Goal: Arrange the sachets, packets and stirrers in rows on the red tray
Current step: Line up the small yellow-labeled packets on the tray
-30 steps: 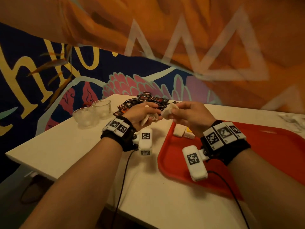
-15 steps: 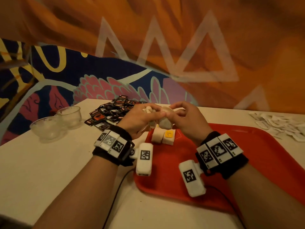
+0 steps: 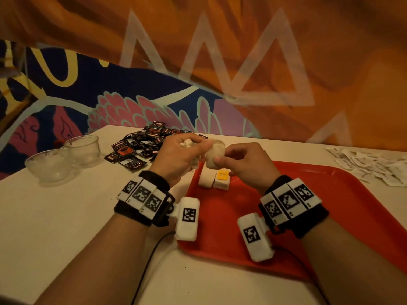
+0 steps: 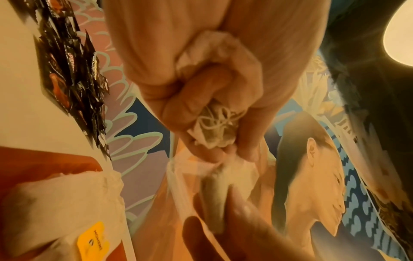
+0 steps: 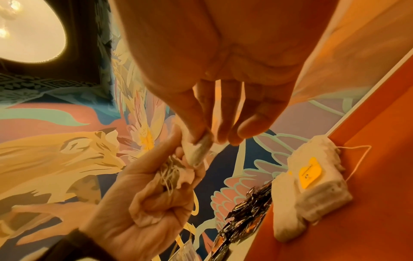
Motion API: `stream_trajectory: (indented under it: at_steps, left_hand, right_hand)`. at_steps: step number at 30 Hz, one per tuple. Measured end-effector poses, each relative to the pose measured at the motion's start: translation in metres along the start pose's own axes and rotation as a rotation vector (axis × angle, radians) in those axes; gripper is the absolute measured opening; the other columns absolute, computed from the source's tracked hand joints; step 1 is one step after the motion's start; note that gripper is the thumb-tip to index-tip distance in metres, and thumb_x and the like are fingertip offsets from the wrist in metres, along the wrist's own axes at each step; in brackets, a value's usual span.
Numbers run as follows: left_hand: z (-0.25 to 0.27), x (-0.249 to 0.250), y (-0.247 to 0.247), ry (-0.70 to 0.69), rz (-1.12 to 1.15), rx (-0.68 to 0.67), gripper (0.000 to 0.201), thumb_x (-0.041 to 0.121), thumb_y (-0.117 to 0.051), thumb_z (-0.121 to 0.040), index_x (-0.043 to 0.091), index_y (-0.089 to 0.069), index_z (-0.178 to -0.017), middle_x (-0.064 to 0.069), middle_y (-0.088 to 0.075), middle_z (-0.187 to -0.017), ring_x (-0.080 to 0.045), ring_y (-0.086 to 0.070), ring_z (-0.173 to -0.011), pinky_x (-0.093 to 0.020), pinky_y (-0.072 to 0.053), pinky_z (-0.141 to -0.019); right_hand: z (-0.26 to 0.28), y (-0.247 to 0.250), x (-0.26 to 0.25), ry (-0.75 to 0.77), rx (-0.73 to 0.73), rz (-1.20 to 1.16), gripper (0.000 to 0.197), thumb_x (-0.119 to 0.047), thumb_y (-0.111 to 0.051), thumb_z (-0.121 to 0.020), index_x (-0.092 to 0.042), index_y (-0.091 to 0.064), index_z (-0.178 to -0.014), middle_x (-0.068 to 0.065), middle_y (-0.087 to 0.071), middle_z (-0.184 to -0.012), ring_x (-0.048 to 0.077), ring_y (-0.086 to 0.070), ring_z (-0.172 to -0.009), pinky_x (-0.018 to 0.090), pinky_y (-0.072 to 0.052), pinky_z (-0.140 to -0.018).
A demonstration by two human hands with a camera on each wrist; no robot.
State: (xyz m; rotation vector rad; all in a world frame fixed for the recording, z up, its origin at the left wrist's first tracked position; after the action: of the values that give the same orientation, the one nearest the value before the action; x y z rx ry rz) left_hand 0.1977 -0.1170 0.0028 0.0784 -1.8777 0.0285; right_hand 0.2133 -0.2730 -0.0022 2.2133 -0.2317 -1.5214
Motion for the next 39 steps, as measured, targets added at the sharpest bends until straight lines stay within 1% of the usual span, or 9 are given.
stream_trajectory:
  at_steps: [3, 6, 10, 15, 19, 23, 28, 34, 39]
  left_hand:
    - [-0.003, -0.006, 0.006, 0.044, 0.013, 0.039, 0.009, 0.018, -0.069, -0.091, 0.011, -0.070, -0.086, -0.004, -0.061, -0.064, -0.009, -0.057, -0.053, -0.021, -0.040, -0.044]
    - [-0.004, -0.019, 0.013, 0.131, 0.103, 0.081, 0.012, 0.022, -0.068, -0.093, 0.013, -0.068, -0.085, -0.005, -0.059, -0.067, -0.010, -0.054, -0.049, -0.019, -0.037, -0.041]
    - [-0.003, -0.038, 0.024, 0.249, 0.235, 0.111, 0.022, 0.025, -0.066, -0.094, 0.007, -0.064, -0.106, -0.003, -0.059, -0.067, -0.011, -0.053, -0.056, -0.016, -0.035, -0.037]
    - [-0.002, -0.048, 0.031, 0.315, 0.390, 0.126, 0.020, 0.022, -0.064, -0.095, 0.008, -0.061, -0.108, -0.001, -0.056, -0.068, -0.011, -0.054, -0.063, -0.014, -0.030, -0.030]
    - [-0.002, -0.056, 0.035, 0.334, 0.409, 0.131, 0.017, 0.022, -0.064, -0.095, 0.009, -0.061, -0.106, -0.003, -0.055, -0.071, -0.009, -0.055, -0.061, -0.014, -0.029, -0.030]
    - [-0.004, -0.062, 0.038, 0.349, 0.421, 0.135, 0.020, 0.023, -0.065, -0.095, 0.009, -0.061, -0.107, -0.003, -0.056, -0.072, -0.010, -0.054, -0.061, -0.014, -0.029, -0.030]
    - [-0.005, -0.062, 0.038, 0.351, 0.423, 0.136, 0.023, 0.024, -0.065, -0.095, 0.008, -0.061, -0.111, -0.002, -0.056, -0.072, -0.009, -0.056, -0.059, -0.014, -0.030, -0.031]
    - [-0.005, -0.063, 0.038, 0.360, 0.417, 0.125, 0.021, 0.024, -0.066, -0.095, 0.009, -0.061, -0.108, -0.002, -0.057, -0.072, -0.009, -0.055, -0.059, -0.014, -0.031, -0.031]
    - [-0.004, -0.064, 0.037, 0.370, 0.410, 0.120, 0.020, 0.025, -0.065, -0.095, 0.010, -0.062, -0.108, -0.002, -0.057, -0.073, -0.008, -0.055, -0.060, -0.014, -0.030, -0.031]
  right_hand:
    - [-0.003, 0.003, 0.008, -0.039, -0.014, 0.061, 0.011, -0.030, -0.078, -0.083, -0.023, -0.075, -0.075, -0.005, -0.071, -0.072, 0.015, -0.066, -0.071, 0.037, -0.055, -0.069]
    - [-0.007, 0.006, 0.023, -0.127, -0.049, 0.058, 0.012, -0.023, -0.077, -0.084, -0.018, -0.073, -0.073, 0.002, -0.072, -0.071, 0.015, -0.066, -0.067, 0.031, -0.053, -0.063]
    - [-0.014, 0.003, 0.038, -0.280, -0.090, 0.085, 0.012, -0.014, -0.078, -0.083, -0.010, -0.069, -0.077, 0.007, -0.070, -0.071, 0.013, -0.067, -0.060, 0.026, -0.052, -0.056]
    - [-0.020, -0.023, 0.038, -0.343, -0.171, 0.359, 0.016, -0.024, -0.082, -0.079, -0.019, -0.067, -0.078, 0.001, -0.071, -0.077, 0.016, -0.071, -0.077, 0.032, -0.060, -0.077]
    - [-0.017, -0.043, 0.035, -0.397, -0.208, 0.400, 0.025, -0.021, -0.081, -0.080, -0.018, -0.058, -0.087, 0.003, -0.073, -0.079, 0.015, -0.069, -0.067, 0.027, -0.059, -0.069]
    - [-0.020, -0.053, 0.033, -0.410, -0.206, 0.480, 0.045, -0.026, -0.085, -0.074, -0.014, -0.054, -0.104, 0.008, -0.073, -0.094, 0.026, -0.071, -0.089, 0.043, -0.060, -0.084]
    - [-0.021, -0.057, 0.039, -0.448, -0.188, 0.425, 0.044, -0.019, -0.085, -0.074, -0.016, -0.048, -0.098, 0.010, -0.074, -0.090, 0.025, -0.074, -0.080, 0.043, -0.061, -0.080]
    - [-0.025, -0.061, 0.033, -0.385, -0.221, 0.663, 0.061, -0.035, -0.085, -0.072, -0.013, -0.052, -0.118, 0.009, -0.063, -0.116, 0.026, -0.062, -0.105, 0.039, -0.056, -0.088]
    - [-0.022, -0.063, 0.027, -0.350, -0.280, 0.804, 0.057, -0.039, -0.082, -0.074, -0.013, -0.055, -0.118, 0.006, -0.058, -0.109, 0.020, -0.053, -0.094, 0.026, -0.039, -0.059]
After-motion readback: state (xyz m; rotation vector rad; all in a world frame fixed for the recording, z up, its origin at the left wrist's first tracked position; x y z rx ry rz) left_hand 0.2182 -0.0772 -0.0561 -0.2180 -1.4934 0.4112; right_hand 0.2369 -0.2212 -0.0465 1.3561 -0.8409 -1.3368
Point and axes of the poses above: each hand's wrist, its own z-axis away from the middle knuckle, its own y-axis out of the back of the hand, x = y × z, the point moved 10 cm from there along -z, towards the middle knuckle
